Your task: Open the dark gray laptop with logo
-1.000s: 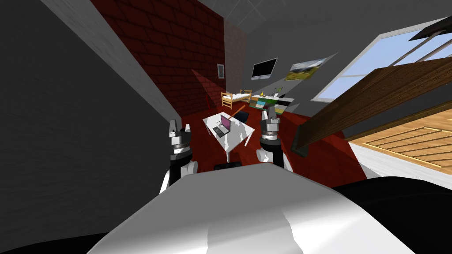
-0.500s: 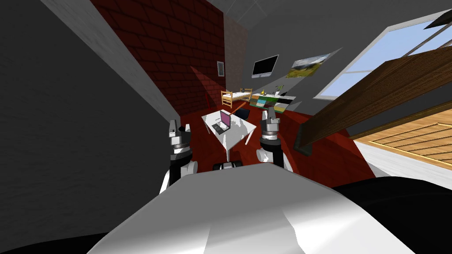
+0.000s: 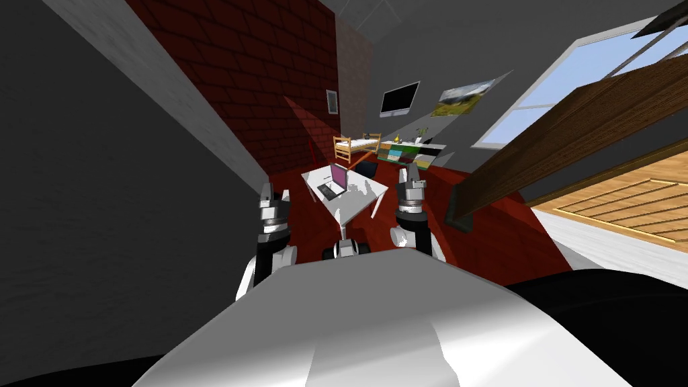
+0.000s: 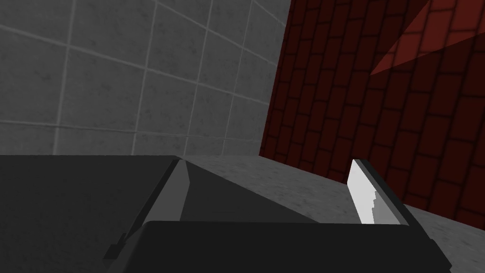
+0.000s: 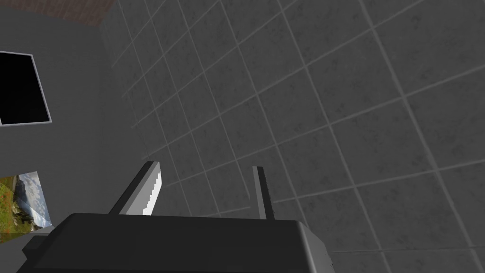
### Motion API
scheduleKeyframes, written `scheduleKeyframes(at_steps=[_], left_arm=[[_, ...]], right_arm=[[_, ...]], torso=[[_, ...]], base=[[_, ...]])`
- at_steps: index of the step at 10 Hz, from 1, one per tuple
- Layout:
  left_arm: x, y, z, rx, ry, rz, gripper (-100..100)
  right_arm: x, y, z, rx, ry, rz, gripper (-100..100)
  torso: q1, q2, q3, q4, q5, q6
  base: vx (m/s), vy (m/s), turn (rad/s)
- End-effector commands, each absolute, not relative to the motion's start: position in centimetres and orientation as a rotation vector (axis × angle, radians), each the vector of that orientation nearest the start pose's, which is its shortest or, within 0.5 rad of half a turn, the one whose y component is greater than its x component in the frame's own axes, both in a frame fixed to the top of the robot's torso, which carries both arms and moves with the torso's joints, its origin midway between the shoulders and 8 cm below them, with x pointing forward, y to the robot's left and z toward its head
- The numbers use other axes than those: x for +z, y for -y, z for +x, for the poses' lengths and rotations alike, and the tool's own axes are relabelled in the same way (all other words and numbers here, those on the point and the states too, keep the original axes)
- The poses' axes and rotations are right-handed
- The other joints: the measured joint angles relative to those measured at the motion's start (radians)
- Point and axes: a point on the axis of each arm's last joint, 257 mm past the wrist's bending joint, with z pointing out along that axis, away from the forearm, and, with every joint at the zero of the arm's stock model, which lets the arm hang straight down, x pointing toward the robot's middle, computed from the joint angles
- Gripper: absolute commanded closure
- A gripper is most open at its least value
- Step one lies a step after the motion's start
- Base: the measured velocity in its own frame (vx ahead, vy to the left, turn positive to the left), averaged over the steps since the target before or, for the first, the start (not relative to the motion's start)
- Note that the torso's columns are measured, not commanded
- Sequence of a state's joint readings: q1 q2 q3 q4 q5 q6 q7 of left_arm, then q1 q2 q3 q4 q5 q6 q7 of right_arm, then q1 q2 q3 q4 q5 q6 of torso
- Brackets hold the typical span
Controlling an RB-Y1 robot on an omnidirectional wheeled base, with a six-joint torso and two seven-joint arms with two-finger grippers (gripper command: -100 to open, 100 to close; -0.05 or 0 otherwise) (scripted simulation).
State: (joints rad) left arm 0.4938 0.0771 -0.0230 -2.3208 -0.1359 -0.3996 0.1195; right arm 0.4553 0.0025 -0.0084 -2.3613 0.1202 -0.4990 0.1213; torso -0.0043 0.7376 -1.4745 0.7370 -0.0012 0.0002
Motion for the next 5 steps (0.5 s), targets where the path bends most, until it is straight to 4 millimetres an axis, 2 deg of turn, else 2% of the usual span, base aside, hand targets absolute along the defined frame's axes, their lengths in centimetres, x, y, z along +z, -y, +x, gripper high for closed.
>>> scheduleKeyframes(at_steps=[1,5], left_arm=[[0.8,-26.7,36.9,-1.239,-0.84,-0.609,-100],[-0.7,-30.1,38.6,-1.101,-0.903,-0.633,-100]], right_arm=[[7.2,25.8,33.0,1.139,-0.613,0.446,0],[7.2,25.8,33.0,1.139,-0.613,0.446,0]], torso=[[-0.001,0.001,-0.001,0.001,0.0,0.0],[0.005,-0.001,-0.002,0.001,0.002,0.0]], base=[[-0.031,-0.233,-0.189],[-0.006,-0.203,-0.156]])
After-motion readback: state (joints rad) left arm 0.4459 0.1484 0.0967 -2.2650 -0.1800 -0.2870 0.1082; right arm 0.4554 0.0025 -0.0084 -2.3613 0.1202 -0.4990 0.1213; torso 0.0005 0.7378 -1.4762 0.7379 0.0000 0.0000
